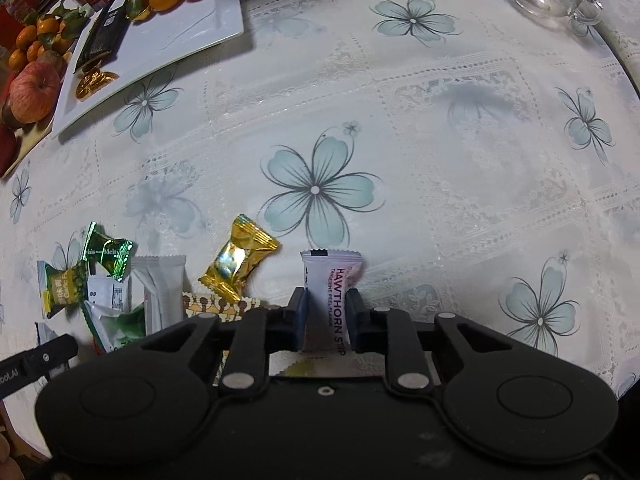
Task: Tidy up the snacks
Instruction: 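Grasp the white snack packet with the left tool while the right tool grasps the pink Hawthorn bar, then lift both held snacks and carry them over the gold tray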
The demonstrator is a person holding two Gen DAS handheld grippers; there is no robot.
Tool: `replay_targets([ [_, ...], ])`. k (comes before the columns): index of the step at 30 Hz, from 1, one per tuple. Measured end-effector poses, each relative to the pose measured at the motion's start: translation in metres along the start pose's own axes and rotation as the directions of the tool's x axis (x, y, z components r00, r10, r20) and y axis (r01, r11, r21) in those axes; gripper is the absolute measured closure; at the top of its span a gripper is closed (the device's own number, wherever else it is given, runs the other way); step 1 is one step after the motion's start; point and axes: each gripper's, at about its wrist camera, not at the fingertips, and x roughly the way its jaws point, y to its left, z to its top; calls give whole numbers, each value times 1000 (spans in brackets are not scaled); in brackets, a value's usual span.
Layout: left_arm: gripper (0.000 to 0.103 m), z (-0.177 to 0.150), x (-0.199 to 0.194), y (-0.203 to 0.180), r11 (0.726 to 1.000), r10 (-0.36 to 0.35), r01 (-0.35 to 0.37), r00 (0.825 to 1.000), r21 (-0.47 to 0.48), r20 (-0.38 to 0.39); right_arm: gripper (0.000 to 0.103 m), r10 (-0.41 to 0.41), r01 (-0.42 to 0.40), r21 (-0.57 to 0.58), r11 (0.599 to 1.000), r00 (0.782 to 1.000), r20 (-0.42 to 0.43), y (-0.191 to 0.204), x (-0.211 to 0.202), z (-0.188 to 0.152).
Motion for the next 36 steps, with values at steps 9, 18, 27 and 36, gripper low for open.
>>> replay_targets([
  [9, 53, -26, -6, 14, 999, -50, 51, 996, 11, -73, 81, 20, -20, 42, 999, 1000, 3, -20, -13, -4],
  [18, 53, -35, -15, 15, 999, -20, 21, 998, 23, -54, 81, -1, 1, -3, 1000, 999, 54, -12, -26, -15],
  [27, 53, -59, -50, -1, 997, 7, -13, 997, 74, 71, 81, 63, -58, -46, 997, 992, 107, -5, -59, -42],
  [36, 53, -131, -85, -2, 996, -18, 11, 997, 92, 73, 81, 189, -185, -44, 982, 971, 149, -24, -116, -121],
])
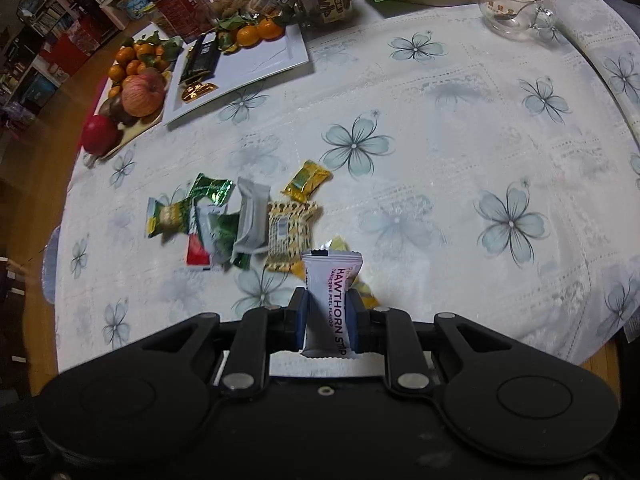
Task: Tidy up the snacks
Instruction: 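Lift both held snacks and carry them over the gold tray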
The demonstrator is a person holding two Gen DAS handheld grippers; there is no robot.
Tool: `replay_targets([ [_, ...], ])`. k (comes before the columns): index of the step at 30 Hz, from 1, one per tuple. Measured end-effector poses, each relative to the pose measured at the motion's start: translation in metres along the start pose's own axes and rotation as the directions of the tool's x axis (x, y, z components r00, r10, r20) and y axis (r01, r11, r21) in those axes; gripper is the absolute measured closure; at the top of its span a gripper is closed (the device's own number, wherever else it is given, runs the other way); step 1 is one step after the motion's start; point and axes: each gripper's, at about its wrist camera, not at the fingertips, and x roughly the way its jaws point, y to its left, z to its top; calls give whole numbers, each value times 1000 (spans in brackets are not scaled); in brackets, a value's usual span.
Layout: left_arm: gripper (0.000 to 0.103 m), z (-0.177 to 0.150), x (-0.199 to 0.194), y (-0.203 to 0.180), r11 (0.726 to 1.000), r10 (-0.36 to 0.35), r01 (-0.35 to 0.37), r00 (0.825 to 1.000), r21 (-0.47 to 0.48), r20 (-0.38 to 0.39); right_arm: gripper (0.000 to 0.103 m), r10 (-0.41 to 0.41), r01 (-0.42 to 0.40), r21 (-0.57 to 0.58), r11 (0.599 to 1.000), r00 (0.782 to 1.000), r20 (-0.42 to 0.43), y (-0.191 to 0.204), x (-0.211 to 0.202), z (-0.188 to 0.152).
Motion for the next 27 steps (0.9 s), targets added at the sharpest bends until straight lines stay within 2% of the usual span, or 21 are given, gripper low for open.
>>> replay_targets([
  [8, 53, -60, -28, 2, 1000, -14, 14, 1000, -19, -2, 81, 15, -12, -65, 998, 999, 39, -9, -50, -88],
  [13, 53, -98, -29, -1, 1000, -8, 8, 1000, -14, -12, 81, 47, -45, -91, 995, 999, 15, -14, -58, -133],
  [16, 53, -121, -26, -1, 1000, -13, 13, 1000, -12, -7, 81, 46, -42, -116, 992, 998, 33, -17, -59, -161],
  [21, 53, -157, -31, 3, 1000, -16, 17, 996, -9, 92, 81, 54, -39, -143, 989, 993, 107, -29, -62, -200],
  [27, 53, -191, -35, 11, 1000, -14, 8, 973, 29, 229, 81, 59, -19, -178, 984, 973, 225, -43, -70, -237],
])
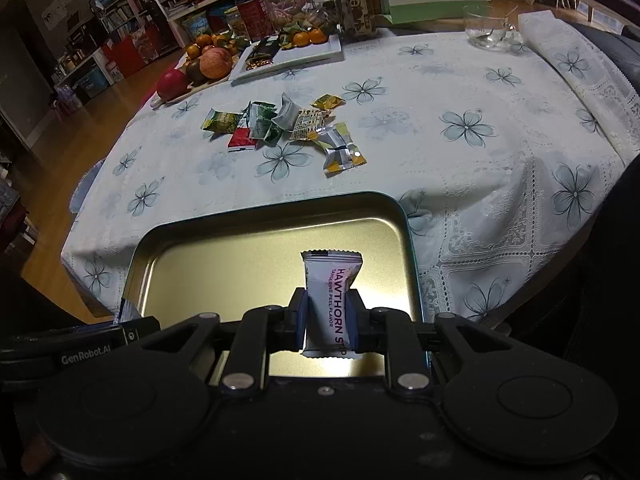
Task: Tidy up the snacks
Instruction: 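Lift both held snacks and carry them over the gold tray, then open the left tool to drop the white packet while the right tool drops the Hawthorn bar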
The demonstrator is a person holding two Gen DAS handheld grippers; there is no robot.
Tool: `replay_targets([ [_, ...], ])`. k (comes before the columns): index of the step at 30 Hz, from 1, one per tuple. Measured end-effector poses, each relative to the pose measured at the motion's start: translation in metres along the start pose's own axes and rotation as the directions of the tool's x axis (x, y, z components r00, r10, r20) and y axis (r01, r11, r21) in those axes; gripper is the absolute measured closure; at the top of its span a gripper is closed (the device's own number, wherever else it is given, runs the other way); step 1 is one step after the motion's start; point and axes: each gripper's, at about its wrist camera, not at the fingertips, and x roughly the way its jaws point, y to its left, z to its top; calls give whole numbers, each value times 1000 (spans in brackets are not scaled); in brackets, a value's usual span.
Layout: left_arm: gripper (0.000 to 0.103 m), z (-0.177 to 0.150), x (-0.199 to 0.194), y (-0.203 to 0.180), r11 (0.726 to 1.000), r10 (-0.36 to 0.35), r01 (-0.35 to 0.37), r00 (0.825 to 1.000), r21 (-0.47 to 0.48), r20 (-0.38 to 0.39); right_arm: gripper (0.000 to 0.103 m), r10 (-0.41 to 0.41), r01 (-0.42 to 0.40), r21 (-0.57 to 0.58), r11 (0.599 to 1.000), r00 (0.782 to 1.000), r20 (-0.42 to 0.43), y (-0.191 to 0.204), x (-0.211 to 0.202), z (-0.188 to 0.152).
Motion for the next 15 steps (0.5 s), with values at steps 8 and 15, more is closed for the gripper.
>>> replay_targets([
  [8, 53, -18, -8, 7, 999, -29, 30, 997, -21, 71, 81, 37, -34, -40, 999, 997, 71, 4, -21, -26],
  [15, 53, -27, -10, -13, 995, -25, 14, 993, 98, 114, 81, 34, -34, 1, 999, 998, 54, -3, -18, -33],
])
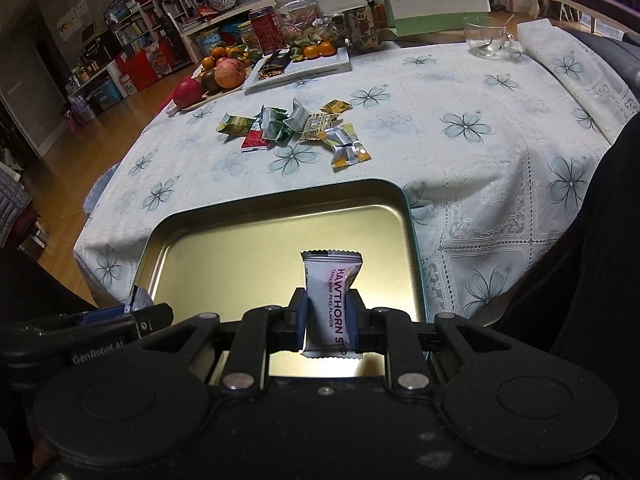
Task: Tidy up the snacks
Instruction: 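Open the left tool to drop the white packet while the right tool drops the Hawthorn bar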
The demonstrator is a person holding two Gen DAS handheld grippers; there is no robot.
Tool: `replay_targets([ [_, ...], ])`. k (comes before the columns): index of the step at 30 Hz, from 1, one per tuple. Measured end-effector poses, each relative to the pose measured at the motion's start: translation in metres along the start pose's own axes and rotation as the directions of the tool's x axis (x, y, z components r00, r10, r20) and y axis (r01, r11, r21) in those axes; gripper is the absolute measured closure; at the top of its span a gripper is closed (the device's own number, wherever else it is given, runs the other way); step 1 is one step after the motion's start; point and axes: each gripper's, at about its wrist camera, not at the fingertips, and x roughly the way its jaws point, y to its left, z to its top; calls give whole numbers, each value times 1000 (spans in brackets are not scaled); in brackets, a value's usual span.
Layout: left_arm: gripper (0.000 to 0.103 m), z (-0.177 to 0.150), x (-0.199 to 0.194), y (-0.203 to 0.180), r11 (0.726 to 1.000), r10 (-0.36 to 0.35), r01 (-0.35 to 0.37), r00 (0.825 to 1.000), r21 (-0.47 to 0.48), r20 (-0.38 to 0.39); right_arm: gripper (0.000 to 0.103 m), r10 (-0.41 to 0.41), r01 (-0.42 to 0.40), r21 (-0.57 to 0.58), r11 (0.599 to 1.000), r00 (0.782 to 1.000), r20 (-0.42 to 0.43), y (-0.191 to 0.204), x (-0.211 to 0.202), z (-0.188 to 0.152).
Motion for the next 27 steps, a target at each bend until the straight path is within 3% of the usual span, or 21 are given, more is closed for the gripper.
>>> replay_targets([
  [9, 52, 1, 10, 8, 998, -21, 18, 998, -56, -56, 81, 4, -4, 17, 1000, 1000, -25, 0, 7, 2],
  [16, 52, 0, 5, 5, 999, -21, 20, 999, -35, -25, 81, -2, 2, -5, 1000, 1000, -27, 5, 7, 2],
  [24, 52, 1, 8, 5, 999, -1, -1, 998, -45, -55, 78, -9, 9, -5, 1000, 999, -33, 4, 8, 2],
  [27, 52, 1, 10, 6, 998, 10, -14, 997, -53, -72, 64, -14, 14, -5, 1000, 1000, -24, 4, 6, 3],
])
